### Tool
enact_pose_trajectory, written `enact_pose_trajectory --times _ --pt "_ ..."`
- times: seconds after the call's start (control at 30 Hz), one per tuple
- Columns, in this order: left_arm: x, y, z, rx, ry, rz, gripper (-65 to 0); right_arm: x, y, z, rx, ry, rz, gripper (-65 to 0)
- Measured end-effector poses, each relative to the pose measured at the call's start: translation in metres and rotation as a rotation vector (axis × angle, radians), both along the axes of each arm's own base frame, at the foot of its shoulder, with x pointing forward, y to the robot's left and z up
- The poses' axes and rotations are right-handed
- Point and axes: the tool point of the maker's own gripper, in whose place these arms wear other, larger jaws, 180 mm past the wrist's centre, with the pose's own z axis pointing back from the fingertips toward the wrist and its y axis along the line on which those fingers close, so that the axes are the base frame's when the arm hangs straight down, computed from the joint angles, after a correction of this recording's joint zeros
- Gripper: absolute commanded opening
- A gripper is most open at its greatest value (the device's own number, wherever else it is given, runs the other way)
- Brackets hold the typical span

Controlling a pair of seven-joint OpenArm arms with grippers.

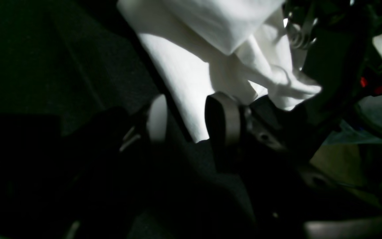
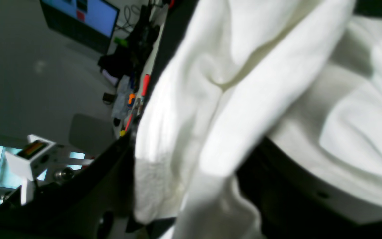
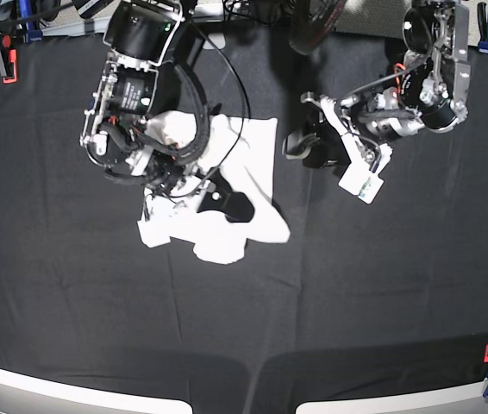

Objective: Layout the t-shirt on the table in an organized manner, then fold the t-shirt properly
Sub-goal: 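Lower the folded end onto the shirt bundle with the right gripper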

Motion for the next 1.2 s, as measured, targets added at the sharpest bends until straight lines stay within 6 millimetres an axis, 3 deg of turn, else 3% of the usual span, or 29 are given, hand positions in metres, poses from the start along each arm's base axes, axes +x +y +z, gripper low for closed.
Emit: enact_pose_trajectory --times 0.17,0.3,0.47,0.6,0.73,0.9,1.0,1.1,1.2 --pt "0.000 0.000 0.000 0.000 0.000 0.000 -43.0 0.007 -0.002 0.038 -0.108 -0.119 0.001 -40.0" --pt "0.000 0.000 0.000 0.000 0.000 0.000 -43.0 0.008 -0.003 0.082 -0.170 -0.247 -0.011 -40.0" --pt "0.000 0.000 0.000 0.000 0.000 0.000 -43.0 0.002 0.013 0.124 -0.213 -0.399 0.028 -40.0" --pt "0.000 0.000 0.000 0.000 0.001 0.000 -43.0 0.001 0.016 0.100 -0.354 -0.347 0.053 -40.0" --pt "0.000 0.000 0.000 0.001 0.001 -0.001 -43.0 0.005 0.009 0.091 -0.426 -0.326 0.039 -40.1" --pt "0.002 0.004 -0.004 0.042 -0.006 0.000 -43.0 0.010 -0.013 0.068 -0.622 -0.280 0.013 -40.1" --pt "0.014 0.015 -0.007 0.120 -0.015 0.041 -43.0 0.016 -0.039 0.063 -0.731 -0.296 -0.021 -40.1" --pt "0.037 0.026 0.015 0.142 -0.065 0.136 -43.0 0.026 -0.071 0.065 -0.837 -0.319 -0.098 -40.1" --pt "0.046 0.016 0.060 0.093 -0.205 0.139 -43.0 0.037 -0.093 0.069 -0.869 -0.334 -0.183 -40.1"
